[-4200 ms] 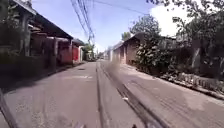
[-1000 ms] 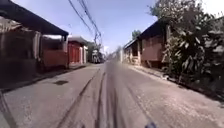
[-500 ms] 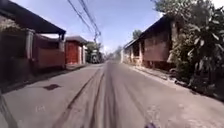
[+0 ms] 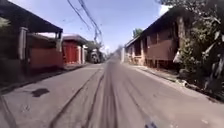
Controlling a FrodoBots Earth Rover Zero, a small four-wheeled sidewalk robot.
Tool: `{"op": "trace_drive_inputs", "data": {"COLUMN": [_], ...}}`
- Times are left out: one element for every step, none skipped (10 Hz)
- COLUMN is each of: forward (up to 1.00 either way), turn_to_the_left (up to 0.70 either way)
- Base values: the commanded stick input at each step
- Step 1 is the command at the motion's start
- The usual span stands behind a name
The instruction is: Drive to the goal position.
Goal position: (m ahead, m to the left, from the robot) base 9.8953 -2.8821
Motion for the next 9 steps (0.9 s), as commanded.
{"op": "trace_drive_inputs", "data": {"forward": [1.00, 1.00, 1.00, 1.00, 1.00, 1.00, 1.00, 1.00, 1.00], "turn_to_the_left": [0.00, 0.00, 0.00, 0.00, 0.00, 0.00, 0.00, 0.00, 0.00]}}
